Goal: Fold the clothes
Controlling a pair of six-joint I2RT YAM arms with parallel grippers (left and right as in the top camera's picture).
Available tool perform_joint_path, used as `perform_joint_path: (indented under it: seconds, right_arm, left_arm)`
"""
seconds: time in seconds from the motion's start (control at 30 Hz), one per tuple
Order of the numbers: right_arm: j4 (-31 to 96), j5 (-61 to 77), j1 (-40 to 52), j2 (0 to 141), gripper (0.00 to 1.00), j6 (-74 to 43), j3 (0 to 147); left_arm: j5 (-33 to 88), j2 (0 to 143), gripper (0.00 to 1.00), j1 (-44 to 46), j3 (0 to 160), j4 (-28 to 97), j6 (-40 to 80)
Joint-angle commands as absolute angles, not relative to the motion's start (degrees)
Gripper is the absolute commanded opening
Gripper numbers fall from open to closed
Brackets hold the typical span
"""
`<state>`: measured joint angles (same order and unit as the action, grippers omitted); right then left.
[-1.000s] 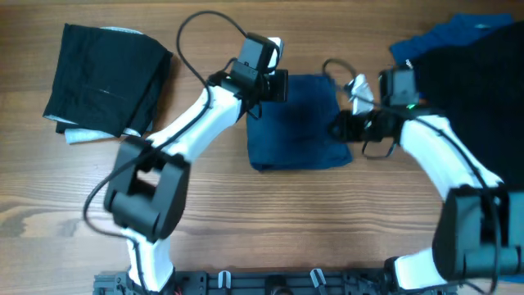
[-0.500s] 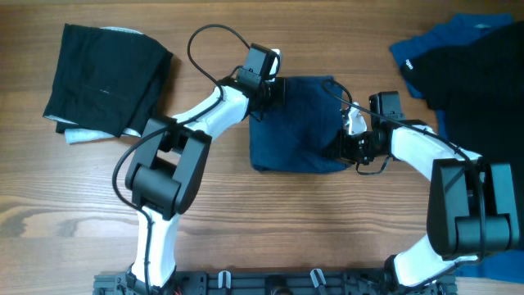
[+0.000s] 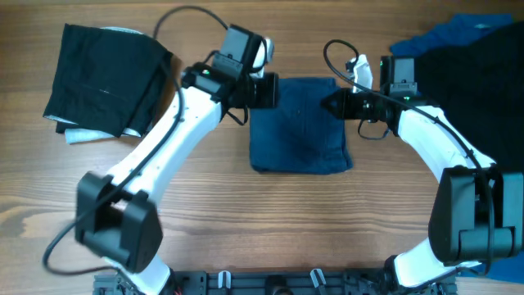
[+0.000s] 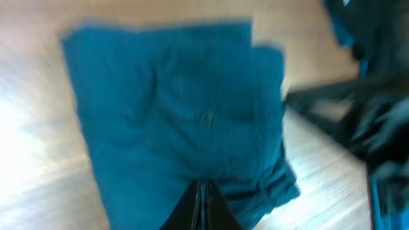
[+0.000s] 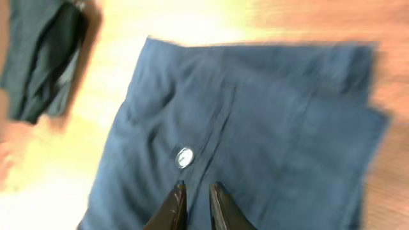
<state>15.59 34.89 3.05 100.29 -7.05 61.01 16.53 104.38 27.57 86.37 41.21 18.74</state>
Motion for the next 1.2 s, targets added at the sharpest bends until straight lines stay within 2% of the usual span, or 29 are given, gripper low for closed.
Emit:
perform_joint_path:
  seconds: [0.0,0.47,0.7,0.87,1.17]
  right_arm:
    - [11.18,27.29,2.66,100.47,0.11,-6.59,61.6]
    - [-8.29,26.96,2.66,121.56,0.08,-6.37,61.6]
    - [-9.52,31.35,2.59,115.44,0.09,-7.31,62.3]
    - [-3.46,30.79,1.56,104.84,0.09,-8.97,62.3]
    - [3.4,27.64,1.34,103.26,0.1,-5.32,62.3]
  left_arm:
    - [25.34,109.08,0.04,27.27,83.18,41.41,18.46]
    - [27.49,114.13,0.04,30.96,80.07,44.03,18.44]
    - [23.83,114.13,0.04,31.66,79.81,47.94,18.46]
    - [20.91,114.13,0.04,31.66,79.15,52.18,18.46]
    - [20.51,114.13,0.04,31.66,68.84,40.29,21.89]
